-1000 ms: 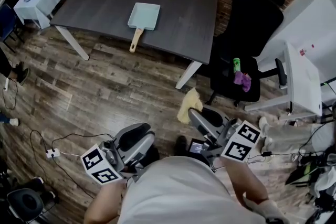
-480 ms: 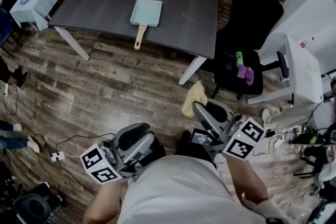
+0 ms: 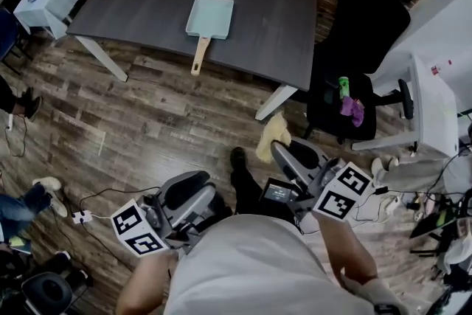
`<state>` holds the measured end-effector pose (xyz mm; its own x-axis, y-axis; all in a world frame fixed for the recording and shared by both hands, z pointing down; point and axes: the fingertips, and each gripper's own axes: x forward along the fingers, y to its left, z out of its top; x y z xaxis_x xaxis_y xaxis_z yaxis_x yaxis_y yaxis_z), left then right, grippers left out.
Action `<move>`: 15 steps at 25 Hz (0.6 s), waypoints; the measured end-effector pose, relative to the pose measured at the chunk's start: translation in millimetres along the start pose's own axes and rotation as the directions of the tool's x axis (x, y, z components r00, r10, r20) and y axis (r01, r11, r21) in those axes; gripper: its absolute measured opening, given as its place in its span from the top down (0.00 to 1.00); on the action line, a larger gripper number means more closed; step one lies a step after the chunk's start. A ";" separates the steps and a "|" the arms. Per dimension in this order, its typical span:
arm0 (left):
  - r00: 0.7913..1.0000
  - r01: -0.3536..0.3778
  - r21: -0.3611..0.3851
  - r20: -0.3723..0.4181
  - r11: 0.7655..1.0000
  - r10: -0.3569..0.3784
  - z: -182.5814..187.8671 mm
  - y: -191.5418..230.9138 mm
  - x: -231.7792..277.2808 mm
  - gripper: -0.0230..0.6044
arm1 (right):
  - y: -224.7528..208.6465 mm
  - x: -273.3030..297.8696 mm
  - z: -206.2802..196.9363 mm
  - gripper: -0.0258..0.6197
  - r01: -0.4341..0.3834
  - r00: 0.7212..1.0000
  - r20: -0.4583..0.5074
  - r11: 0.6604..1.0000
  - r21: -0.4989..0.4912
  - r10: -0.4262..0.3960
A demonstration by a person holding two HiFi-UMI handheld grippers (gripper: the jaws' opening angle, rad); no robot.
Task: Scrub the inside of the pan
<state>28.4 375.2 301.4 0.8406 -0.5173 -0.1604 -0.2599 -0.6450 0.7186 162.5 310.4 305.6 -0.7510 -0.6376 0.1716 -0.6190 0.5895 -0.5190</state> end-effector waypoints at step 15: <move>0.990 -0.131 0.027 0.046 0.991 0.130 69.6 90.8 107.2 0.78 | -109.7 104.6 81.4 0.88 -0.138 0.986 -0.087 0.989 0.060 0.143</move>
<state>61.9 221.9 302.4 0.7768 -0.6223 -0.0967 -0.3806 -0.5862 0.7152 170.5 138.7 312.3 -0.8490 -0.5012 0.1676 -0.4944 0.6414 -0.5867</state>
